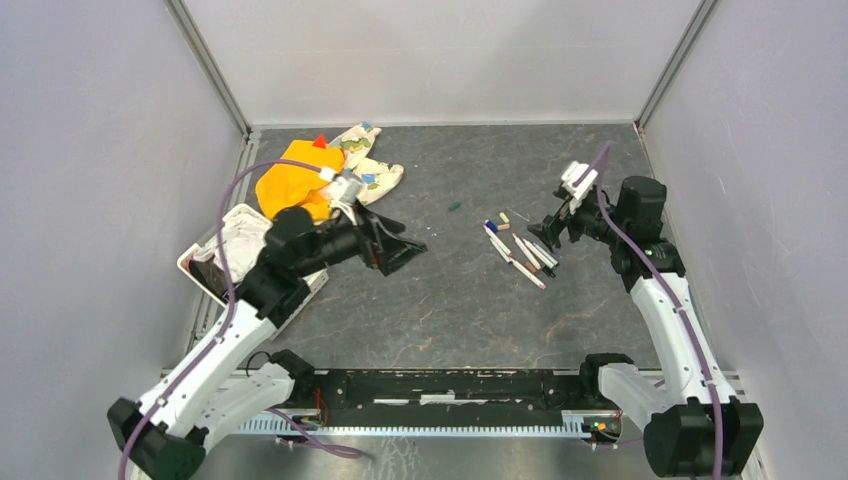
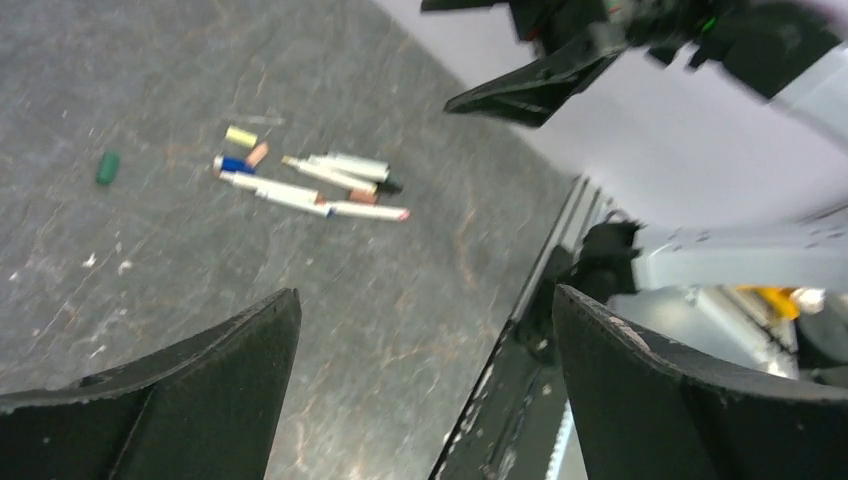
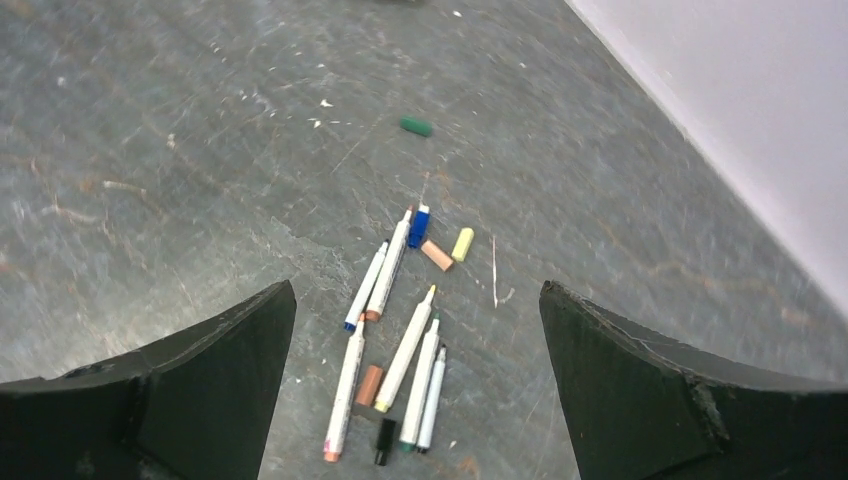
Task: Insert the pens into the pen caps
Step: Pick up the pen from the center of the board.
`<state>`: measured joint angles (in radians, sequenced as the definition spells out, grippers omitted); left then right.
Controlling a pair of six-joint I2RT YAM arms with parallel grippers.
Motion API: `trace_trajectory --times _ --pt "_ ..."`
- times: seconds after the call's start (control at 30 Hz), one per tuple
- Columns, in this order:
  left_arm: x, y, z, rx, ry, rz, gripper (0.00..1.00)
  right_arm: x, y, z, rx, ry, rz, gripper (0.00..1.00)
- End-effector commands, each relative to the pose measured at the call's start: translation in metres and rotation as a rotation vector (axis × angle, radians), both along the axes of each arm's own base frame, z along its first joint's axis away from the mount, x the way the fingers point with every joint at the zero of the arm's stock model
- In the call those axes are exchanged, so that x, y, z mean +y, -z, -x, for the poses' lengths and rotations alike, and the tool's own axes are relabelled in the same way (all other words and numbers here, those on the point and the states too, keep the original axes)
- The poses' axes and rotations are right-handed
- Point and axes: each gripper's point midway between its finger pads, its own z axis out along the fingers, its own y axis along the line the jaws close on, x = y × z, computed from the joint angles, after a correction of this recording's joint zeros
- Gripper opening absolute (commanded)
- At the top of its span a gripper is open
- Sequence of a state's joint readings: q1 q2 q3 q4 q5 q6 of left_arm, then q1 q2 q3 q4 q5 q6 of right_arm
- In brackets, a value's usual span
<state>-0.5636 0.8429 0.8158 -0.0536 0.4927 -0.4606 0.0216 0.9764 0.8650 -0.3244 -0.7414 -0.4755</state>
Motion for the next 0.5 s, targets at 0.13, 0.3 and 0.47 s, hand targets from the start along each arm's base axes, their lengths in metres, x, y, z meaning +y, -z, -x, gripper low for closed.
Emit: trace_trajectory --times 0.13,0.3,0.47 --pt "0.009 0.028 -0.027 -0.095 -0.116 -0.188 1.0 0.021 0.037 0.004 -0.061 -0.195 0.153 0.98" --pt "0.005 0.052 -0.023 -0.008 -0.131 -0.092 0.98 0.021 0.066 -0.006 0.025 -0.138 0.206 0.94" --pt "0.007 0.062 -0.027 0.071 -0.205 0.045 0.98 0.024 0.098 -0.019 0.12 -0.075 0.253 0.82"
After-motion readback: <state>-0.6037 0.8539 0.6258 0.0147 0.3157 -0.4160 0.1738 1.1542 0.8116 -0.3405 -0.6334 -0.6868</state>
